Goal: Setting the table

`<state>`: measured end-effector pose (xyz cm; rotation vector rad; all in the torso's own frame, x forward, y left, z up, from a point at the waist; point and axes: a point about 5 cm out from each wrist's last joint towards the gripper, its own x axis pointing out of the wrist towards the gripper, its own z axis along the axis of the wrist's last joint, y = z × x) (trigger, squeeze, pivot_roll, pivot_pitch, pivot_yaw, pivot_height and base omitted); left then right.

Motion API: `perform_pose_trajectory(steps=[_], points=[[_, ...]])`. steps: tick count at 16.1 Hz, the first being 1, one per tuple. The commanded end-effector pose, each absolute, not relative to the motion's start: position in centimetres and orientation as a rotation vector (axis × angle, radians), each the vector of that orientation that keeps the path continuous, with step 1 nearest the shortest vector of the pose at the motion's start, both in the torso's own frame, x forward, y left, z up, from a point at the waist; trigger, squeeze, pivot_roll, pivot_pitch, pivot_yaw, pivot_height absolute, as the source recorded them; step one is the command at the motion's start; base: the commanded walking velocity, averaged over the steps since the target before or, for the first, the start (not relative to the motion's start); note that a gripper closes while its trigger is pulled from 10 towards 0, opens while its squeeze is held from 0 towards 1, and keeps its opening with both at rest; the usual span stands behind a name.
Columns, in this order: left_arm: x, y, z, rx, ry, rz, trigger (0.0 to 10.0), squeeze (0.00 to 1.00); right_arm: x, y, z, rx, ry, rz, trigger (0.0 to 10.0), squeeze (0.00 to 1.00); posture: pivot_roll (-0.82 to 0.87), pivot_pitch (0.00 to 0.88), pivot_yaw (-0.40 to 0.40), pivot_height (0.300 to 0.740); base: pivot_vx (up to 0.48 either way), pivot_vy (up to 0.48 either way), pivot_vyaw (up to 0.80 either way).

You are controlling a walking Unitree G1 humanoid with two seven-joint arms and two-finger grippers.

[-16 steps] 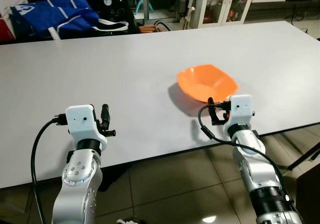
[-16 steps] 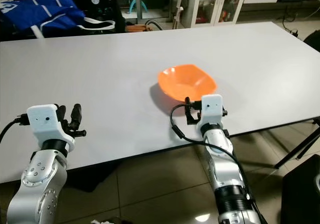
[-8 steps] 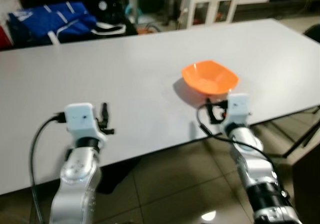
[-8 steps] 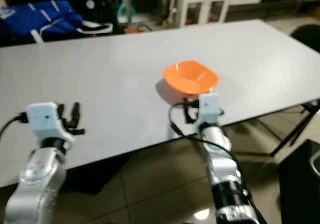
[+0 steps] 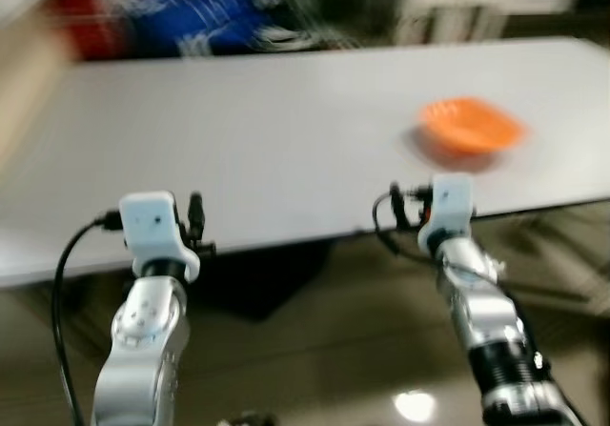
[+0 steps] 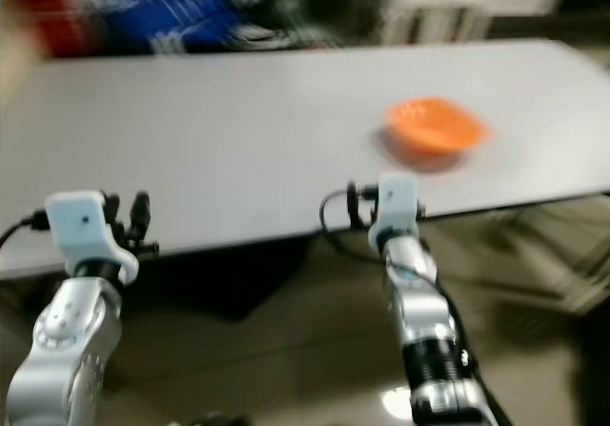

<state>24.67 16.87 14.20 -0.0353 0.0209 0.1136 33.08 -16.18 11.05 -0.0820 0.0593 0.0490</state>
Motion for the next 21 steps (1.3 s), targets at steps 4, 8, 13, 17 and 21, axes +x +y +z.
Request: perform_pose_trajectory(steps=[4,8,13,17,21], points=[[24.75,16.6,14.38,-0.038,0.017,0.103,10.0,0.0,32.42,-16.23,9.87,-0.081,0.101,0.055,10.0,0.0,-0.06,0.0,0.041,0.74,0.0,0.11,0.0],[24.77,16.78,14.45,-0.023,0.016,0.108,10.0,0.0,32.29,-16.1,9.6,-0.08,0.105,0.063,10.0,0.0,-0.06,0.0,0.045,0.74,0.0,0.0,0.0],[25.41,17.27,14.57,-0.034,0.019,0.126,10.0,0.0,32.36,-15.76,9.47,-0.073,0.107,0.079,10.0,0.0,-0.05,0.0,0.057,0.74,0.0,0.34,0.0],[25.45,17.47,14.62,-0.059,0.026,0.145,10.0,0.0,32.14,-15.93,9.24,-0.072,0.116,0.081,10.0,0.0,-0.06,0.002,0.051,0.74,0.0,0.48,0.0],[25.56,17.41,14.51,-0.057,0.035,0.145,10.0,0.0,32.1,-16.11,9.17,-0.07,0.122,0.076,10.0,0.0,-0.07,0.003,0.052,0.74,0.0,0.48,0.0]])
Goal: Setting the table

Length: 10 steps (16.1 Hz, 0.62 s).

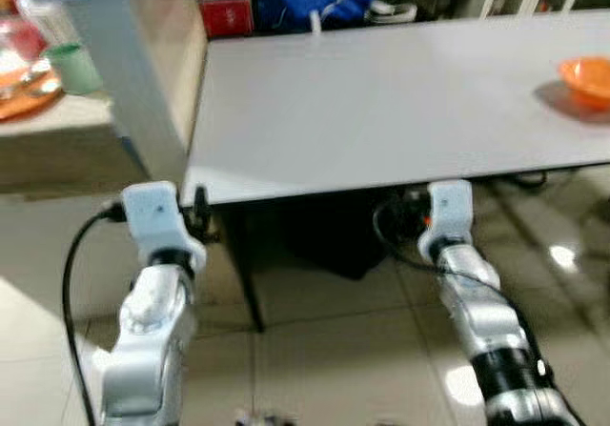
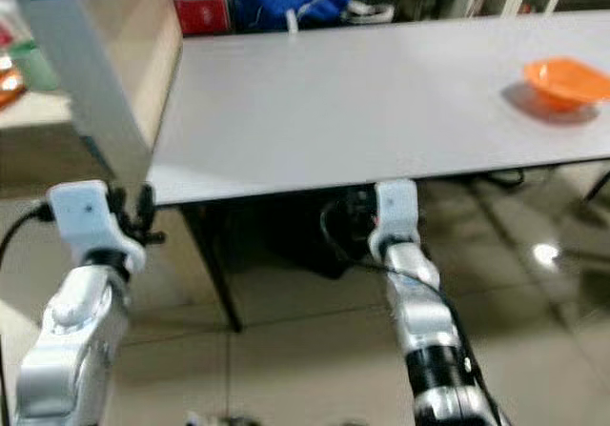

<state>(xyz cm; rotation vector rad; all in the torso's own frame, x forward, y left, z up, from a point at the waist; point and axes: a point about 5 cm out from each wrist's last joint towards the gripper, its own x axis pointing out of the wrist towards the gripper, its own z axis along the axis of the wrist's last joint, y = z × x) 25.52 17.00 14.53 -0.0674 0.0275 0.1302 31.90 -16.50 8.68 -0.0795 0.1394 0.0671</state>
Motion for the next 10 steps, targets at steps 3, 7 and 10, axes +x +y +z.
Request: perform_pose_trajectory(steps=[3,7,10], points=[[25.79,17.27,14.62,-0.081,0.023,0.144,10.0,0.0,32.27,-16.2,9.38,-0.057,0.118,0.069,10.0,0.0,-0.07,0.0,0.05,0.74,0.0,0.474,0.0],[25.78,17.66,14.84,-0.072,0.009,0.162,10.0,0.0,32.57,-16.13,9.46,-0.064,0.118,0.084,10.0,0.0,-0.06,0.0,0.034,0.74,0.0,0.471,0.0],[25.47,17.74,14.79,-0.077,0.007,0.171,10.0,0.0,32.7,-15.65,9.49,-0.061,0.116,0.102,10.0,0.0,-0.04,0.0,0.028,0.74,0.0,0.48,0.0]])
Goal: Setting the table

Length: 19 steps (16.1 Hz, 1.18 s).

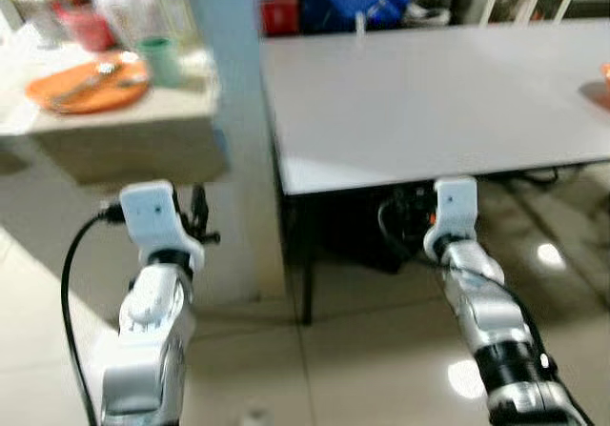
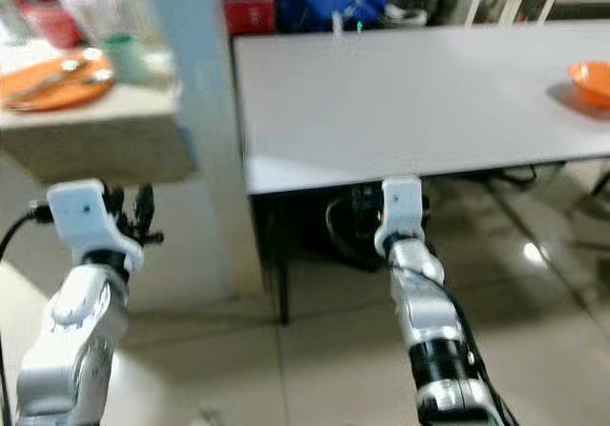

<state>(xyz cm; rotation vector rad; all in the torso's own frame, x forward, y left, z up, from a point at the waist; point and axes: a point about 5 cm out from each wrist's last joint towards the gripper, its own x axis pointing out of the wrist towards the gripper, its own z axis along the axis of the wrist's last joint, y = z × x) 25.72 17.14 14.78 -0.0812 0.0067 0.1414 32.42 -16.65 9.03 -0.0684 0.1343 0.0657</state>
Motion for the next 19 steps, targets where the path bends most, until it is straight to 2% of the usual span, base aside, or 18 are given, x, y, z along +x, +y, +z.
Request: perform_pose_trajectory(steps=[1,8,9,10,14,15,19], points=[[25.4,17.7,14.8,-0.077,0.008,0.171,10.0,0.0,32.7,-15.6,9.5,-0.06,0.116,0.104,10.0,0.0,-0.04,0.001,0.028,0.74,0.0,0.48,0.0],[25.6,18.9,14.8,-0.042,0.015,0.176,10.0,0.0,32.7,-14.4,10.5,-0.043,0.06,0.145,10.0,0.0,-0.04,0.007,0.035,0.74,0.0,0.48,0.0],[25.7,18.9,14.8,-0.036,0.013,0.171,10.0,0.0,32.6,-14.3,10.5,-0.031,0.057,0.147,10.0,0.24,-0.04,0.007,0.034,0.74,0.0,0.48,0.0],[25.7,18.9,14.8,-0.034,0.011,0.169,10.0,0.0,32.6,-14.3,10.5,-0.023,0.057,0.155,10.0,1.0,-0.04,0.007,0.034,0.74,0.0,0.48,0.0],[25.8,18.6,14.7,-0.024,0.018,0.153,10.0,0.0,32.6,-14.1,10.5,-0.05,0.056,0.166,10.0,1.0,-0.04,0.004,0.036,0.74,0.0,0.48,0.0],[25.9,18.5,14.8,-0.001,0.01,0.149,10.0,0.0,32.7,-13.9,10.5,-0.078,0.052,0.165,10.0,0.0,-0.04,0.007,0.039,0.74,0.0,0.0,0.0],[25.9,18.4,15.0,0.004,0.003,0.128,10.0,0.0,32.7,-13.1,10.9,-0.094,0.026,0.183,10.0,0.0,-0.04,0.011,0.043,0.74,0.0,0.0,0.0]])
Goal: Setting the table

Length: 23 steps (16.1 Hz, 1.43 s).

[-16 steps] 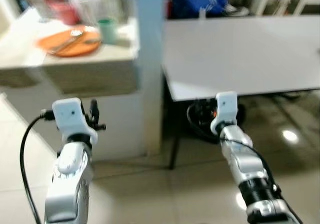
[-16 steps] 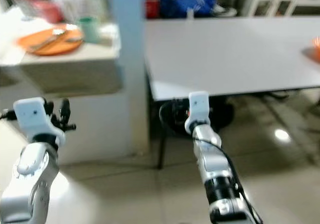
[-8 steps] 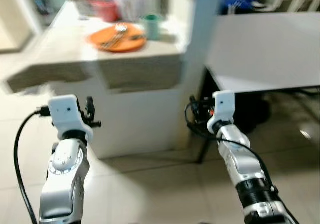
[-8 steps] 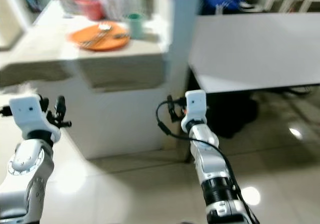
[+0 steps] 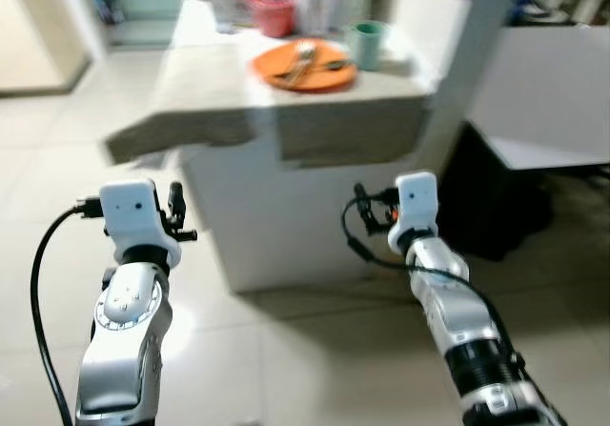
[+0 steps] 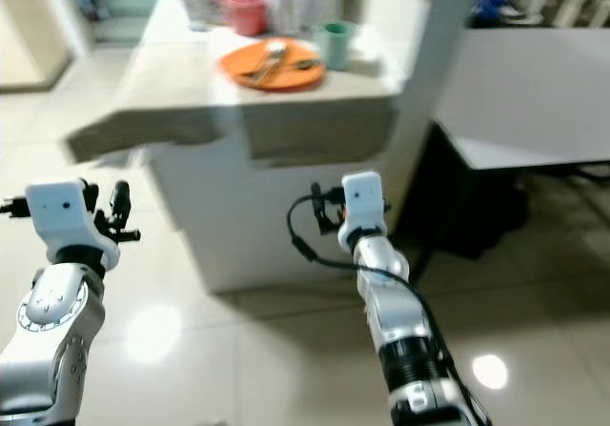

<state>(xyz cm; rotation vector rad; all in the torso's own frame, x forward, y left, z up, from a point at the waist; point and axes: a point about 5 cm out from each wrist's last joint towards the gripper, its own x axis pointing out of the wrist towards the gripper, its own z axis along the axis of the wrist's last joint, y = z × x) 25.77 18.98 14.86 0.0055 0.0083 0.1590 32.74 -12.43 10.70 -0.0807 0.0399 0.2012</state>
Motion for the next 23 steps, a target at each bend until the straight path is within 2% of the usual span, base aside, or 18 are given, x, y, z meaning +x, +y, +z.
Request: perform_pose_trajectory(steps=[1,4,5,6,15,23], points=[[25.9,18.3,15.1,0.009,-0.005,0.12,10.0,0.0,32.7,-13.0,11.0,-0.099,0.018,0.189,10.0,0.0,-0.04,0.011,0.042,0.74,0.285,0.0,0.0],[26.1,18.2,15.4,0.021,-0.028,0.116,10.0,0.0,33.0,-12.7,11.7,-0.121,-0.019,0.201,10.0,0.0,-0.04,0.001,0.033,0.74,0.445,0.0,0.0],[26.2,18.6,15.2,0.001,-0.022,0.138,10.0,0.55,33.0,-12.8,11.4,-0.124,-0.009,0.192,10.0,0.0,-0.04,0.0,0.031,0.74,0.0,0.0,0.0],[26.3,18.7,15.1,-0.019,-0.019,0.148,10.0,1.0,33.1,-12.8,11.3,-0.117,0.0,0.185,10.0,0.0,-0.04,0.0,0.032,0.74,0.0,0.0,0.0],[26.1,17.9,14.4,-0.005,0.014,0.115,10.0,1.0,32.8,-12.7,11.2,-0.129,-0.004,0.192,10.0,0.0,-0.05,0.011,0.032,0.74,0.0,0.0,0.0],[25.1,20.3,11.9,-0.074,0.144,0.143,10.0,1.0,32.0,-13.2,11.7,-0.029,-0.025,0.225,10.0,0.0,-0.05,0.0,0.039,0.74,0.0,0.0,0.0]])
